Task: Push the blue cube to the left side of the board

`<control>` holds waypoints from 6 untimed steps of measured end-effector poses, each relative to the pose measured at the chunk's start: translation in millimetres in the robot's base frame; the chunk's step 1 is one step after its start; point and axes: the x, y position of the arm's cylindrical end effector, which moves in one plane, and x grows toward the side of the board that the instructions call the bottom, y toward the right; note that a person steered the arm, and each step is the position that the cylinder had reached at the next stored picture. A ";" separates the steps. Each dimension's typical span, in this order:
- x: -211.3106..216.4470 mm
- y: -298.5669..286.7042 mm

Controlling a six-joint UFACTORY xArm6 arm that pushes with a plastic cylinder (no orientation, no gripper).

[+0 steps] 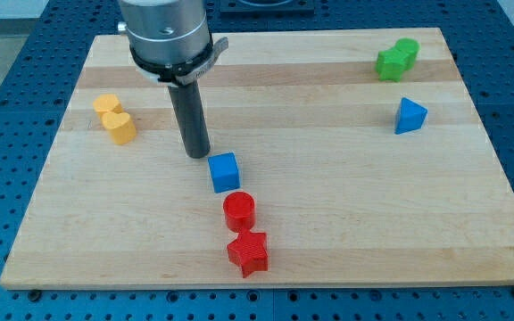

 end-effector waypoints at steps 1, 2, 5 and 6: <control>-44.7 35.3; -72.2 100.9; 7.0 83.2; 7.7 75.3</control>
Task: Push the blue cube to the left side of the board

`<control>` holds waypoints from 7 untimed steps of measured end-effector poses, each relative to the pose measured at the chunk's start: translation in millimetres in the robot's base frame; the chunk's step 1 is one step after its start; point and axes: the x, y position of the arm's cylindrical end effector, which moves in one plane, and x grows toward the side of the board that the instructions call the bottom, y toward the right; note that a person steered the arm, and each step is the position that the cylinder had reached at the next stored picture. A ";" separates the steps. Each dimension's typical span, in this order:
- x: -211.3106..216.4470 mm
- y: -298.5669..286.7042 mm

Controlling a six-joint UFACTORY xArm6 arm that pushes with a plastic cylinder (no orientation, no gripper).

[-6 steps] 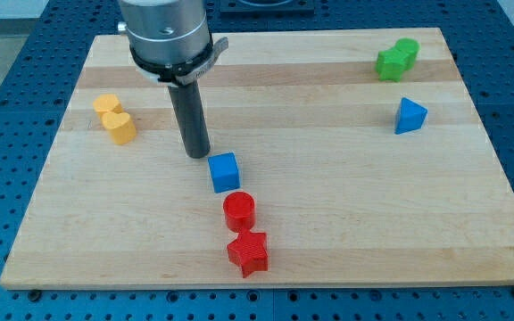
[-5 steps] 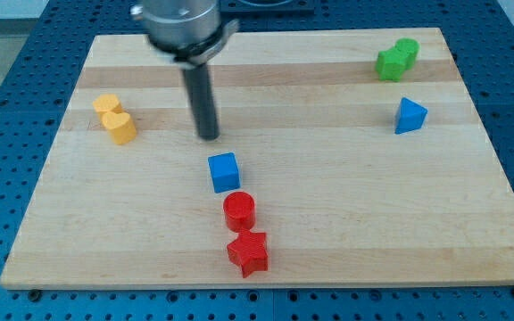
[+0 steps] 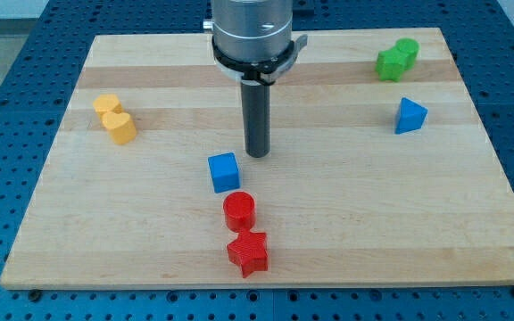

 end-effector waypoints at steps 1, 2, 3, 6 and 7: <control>14.6 -13.4; 16.0 -13.4; 26.5 -16.3; 52.0 -69.3; 70.9 -77.0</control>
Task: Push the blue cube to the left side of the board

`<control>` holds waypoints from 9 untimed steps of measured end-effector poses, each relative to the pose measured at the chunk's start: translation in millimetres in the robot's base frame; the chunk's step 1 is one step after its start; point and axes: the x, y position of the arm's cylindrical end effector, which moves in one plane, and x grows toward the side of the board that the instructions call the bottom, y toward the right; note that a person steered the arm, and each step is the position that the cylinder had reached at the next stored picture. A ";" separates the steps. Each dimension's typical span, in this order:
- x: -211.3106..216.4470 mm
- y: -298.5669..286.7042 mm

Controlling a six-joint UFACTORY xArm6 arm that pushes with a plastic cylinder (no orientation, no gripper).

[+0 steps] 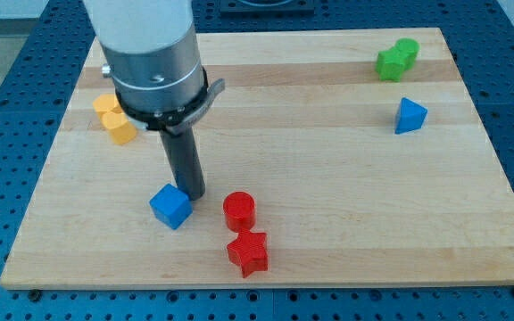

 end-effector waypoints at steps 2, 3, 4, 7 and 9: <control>23.6 -3.0; 26.1 -3.0; 27.3 -11.0; 49.0 -32.5; 50.4 -14.9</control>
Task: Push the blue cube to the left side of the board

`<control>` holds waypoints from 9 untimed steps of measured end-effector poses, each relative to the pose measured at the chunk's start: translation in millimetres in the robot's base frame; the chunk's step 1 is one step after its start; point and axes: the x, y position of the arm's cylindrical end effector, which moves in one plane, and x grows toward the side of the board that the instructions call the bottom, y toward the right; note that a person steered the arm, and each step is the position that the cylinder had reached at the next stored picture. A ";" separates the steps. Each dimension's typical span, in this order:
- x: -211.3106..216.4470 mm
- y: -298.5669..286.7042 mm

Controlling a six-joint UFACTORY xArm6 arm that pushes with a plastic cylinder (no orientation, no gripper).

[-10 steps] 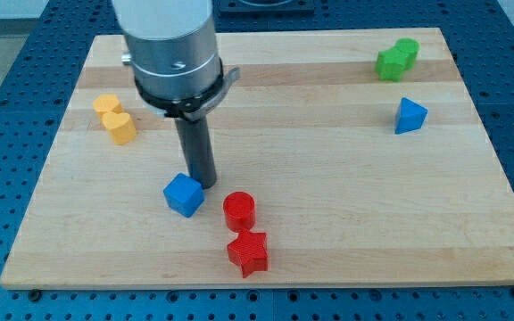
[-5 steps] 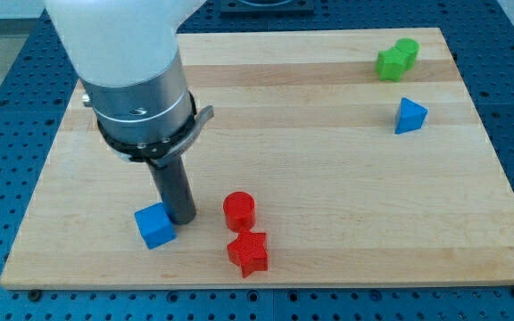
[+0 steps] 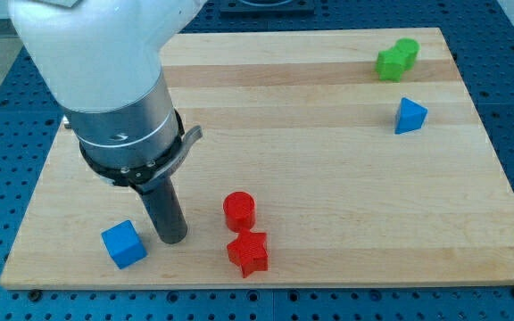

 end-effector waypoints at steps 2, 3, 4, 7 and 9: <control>32.7 -9.5; 32.7 -9.5; 25.9 -31.0; 23.9 -91.0; 27.7 9.3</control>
